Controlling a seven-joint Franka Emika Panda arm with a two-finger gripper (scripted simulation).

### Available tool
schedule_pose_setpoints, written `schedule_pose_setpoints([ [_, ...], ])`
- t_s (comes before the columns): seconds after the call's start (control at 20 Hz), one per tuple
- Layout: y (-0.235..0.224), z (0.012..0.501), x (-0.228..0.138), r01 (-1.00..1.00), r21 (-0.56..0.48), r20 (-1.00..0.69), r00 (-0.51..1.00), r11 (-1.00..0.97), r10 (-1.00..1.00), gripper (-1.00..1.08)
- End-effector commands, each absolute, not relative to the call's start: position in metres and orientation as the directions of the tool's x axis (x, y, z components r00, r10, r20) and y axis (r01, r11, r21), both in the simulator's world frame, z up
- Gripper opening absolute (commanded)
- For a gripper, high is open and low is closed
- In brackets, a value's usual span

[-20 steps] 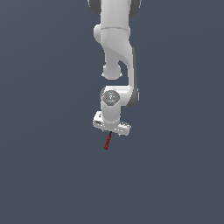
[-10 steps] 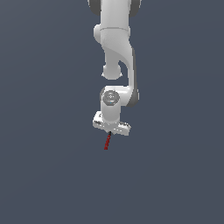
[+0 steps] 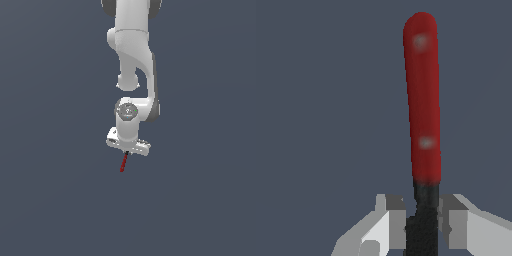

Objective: Pick up the object and move it to a goal position.

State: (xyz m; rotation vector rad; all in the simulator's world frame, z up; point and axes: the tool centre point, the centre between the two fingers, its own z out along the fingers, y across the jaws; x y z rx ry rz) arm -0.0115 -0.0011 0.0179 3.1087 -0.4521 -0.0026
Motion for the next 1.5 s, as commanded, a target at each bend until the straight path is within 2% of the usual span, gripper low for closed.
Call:
schedule_pose_setpoints([
  [0.0,0.002,0.026,-0.004,-0.285,0.0,0.0,0.959,-0.959,-0.285,-1.0],
  [1.05,0.045,0.132,0.099,-0.284,0.001,0.0,0.959,-0.959,-0.284,-1.0],
  [1.45,0.055,0.156,0.124,-0.284,0.0,0.0,0.959,-0.959,-0.284,-1.0],
])
